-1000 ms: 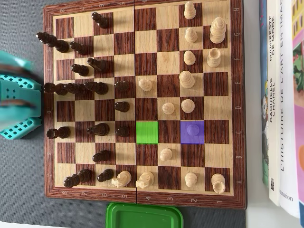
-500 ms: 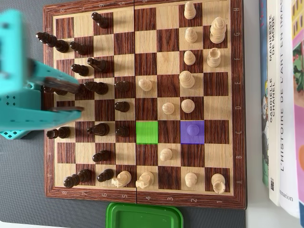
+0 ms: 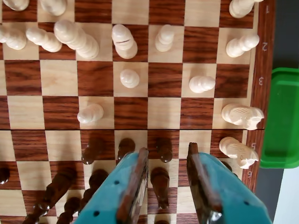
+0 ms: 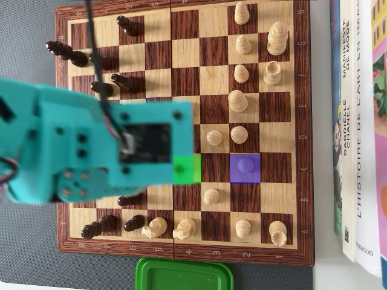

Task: Play chess

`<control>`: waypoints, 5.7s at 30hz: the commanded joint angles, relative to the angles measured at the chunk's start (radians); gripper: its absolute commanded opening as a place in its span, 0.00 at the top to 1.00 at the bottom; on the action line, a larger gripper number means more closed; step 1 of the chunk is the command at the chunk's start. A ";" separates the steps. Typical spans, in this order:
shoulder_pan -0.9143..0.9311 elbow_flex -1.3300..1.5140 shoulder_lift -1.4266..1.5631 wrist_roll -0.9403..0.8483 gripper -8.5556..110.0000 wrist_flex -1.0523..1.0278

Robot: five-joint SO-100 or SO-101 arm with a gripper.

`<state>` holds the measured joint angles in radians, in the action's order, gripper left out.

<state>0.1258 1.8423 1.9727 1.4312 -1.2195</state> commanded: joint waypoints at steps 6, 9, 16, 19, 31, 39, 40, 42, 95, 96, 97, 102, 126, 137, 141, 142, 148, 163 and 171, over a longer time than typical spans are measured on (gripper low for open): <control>0.005 -0.160 -0.176 -0.002 0.82 0.003; 0.002 -0.242 -0.241 -0.003 0.82 0.000; 0.008 -0.357 -0.382 -0.003 0.82 0.000; 0.006 -0.393 -0.426 -0.003 0.82 0.000; 0.002 -0.541 -0.591 -0.003 0.82 0.000; 0.000 -0.621 -0.692 -0.003 0.82 0.000; -0.002 -0.629 -0.701 -0.003 0.82 0.000; -0.002 -0.643 -0.719 -0.003 0.82 0.000; -0.014 -0.732 -0.868 -0.003 0.82 0.009; -0.014 -0.732 -0.868 -0.003 0.82 0.009; -0.012 -0.732 -0.868 -0.003 0.82 0.011; -0.003 -0.732 -0.870 -0.003 0.82 0.011; 0.002 -0.733 -0.870 -0.003 0.82 0.012; 0.008 -0.732 -0.870 -0.005 0.89 0.012; 0.011 -0.732 -0.870 -0.005 0.89 0.012; 0.011 -0.732 -0.870 -0.005 0.89 0.012; 0.012 -0.732 -0.861 -0.006 0.89 0.005; 0.026 -0.647 -0.699 -0.006 0.89 0.000; 0.028 -0.489 -0.549 -0.005 0.89 0.000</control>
<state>0.1365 1.3438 1.3376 1.4312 -1.2195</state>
